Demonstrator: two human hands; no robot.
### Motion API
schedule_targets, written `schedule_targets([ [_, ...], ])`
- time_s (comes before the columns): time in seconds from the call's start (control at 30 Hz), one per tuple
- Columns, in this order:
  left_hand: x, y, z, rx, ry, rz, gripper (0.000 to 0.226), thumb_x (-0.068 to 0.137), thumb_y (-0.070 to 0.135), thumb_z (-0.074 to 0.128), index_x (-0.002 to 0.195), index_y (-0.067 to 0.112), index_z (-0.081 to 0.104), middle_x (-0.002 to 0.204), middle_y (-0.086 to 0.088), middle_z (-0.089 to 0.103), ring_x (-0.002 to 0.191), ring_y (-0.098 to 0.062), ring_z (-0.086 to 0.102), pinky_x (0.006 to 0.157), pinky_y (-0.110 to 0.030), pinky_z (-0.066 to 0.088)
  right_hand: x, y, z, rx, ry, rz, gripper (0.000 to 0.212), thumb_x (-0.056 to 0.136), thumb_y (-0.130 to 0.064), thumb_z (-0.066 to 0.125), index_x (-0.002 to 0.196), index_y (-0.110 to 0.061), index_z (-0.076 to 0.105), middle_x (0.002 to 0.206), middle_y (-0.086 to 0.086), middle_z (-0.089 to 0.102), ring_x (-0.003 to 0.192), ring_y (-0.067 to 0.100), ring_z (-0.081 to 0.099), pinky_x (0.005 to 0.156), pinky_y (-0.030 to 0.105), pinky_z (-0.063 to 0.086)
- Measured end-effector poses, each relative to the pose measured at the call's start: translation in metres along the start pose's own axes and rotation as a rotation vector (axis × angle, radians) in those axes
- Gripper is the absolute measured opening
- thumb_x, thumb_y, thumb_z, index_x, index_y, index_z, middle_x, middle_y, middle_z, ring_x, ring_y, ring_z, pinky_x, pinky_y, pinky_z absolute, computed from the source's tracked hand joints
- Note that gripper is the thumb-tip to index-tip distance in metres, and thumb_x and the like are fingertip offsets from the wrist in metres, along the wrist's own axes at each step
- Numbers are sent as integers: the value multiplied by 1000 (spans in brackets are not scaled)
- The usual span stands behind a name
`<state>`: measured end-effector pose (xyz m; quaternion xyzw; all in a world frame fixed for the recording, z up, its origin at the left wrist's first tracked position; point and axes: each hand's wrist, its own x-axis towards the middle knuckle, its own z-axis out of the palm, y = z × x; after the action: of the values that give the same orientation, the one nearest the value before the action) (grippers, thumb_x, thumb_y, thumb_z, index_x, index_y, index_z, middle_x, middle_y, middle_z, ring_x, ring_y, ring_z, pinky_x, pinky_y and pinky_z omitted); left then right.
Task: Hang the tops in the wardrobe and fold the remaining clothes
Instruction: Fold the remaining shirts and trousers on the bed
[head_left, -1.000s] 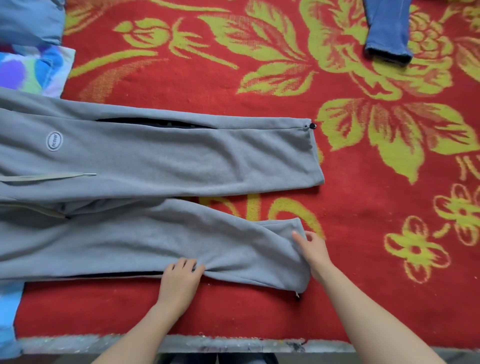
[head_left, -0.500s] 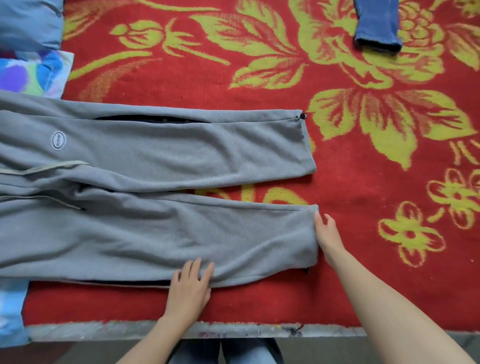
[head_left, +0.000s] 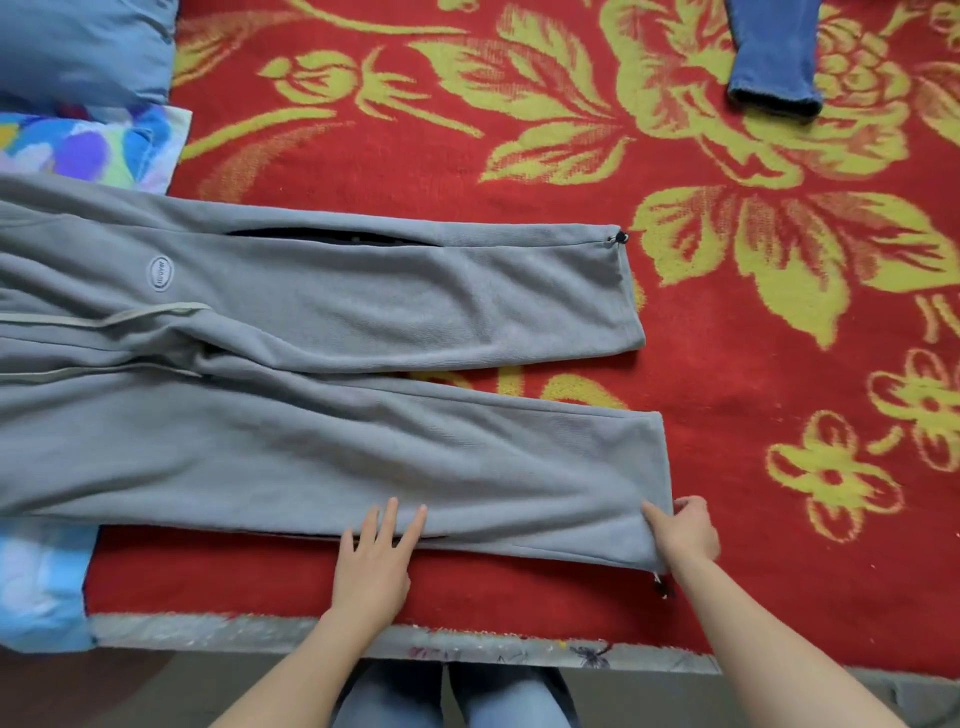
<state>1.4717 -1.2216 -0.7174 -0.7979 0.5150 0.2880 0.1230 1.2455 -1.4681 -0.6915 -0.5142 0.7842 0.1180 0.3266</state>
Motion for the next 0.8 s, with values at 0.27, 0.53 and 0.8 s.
schedule_targets([
  [0.27,-15,-83,-29,95,75,-119,91,21,24,89,110,17,71,113,-20,65,101,-37,65,70,-54,53,-71,-103,56,-381,122,-488,64,90,-29,53,146,-13,25,151,16,21,139,30,19,107,43,25],
  [0.53,6,-274,-108,49,287,-372,59,55,17,56,110,1,66,117,-33,56,106,-46,55,75,-62,47,-107,-243,97,-472,165,-790,56,92,-23,48,144,-14,30,152,17,17,141,30,13,108,41,23],
  [0.8,84,-413,-206,74,481,-382,59,68,2,73,125,2,58,136,-30,44,123,-47,43,93,-62,35,-110,-354,125,-642,250,-800,50,90,-19,48,138,-11,37,147,13,28,136,30,23,98,38,34],
])
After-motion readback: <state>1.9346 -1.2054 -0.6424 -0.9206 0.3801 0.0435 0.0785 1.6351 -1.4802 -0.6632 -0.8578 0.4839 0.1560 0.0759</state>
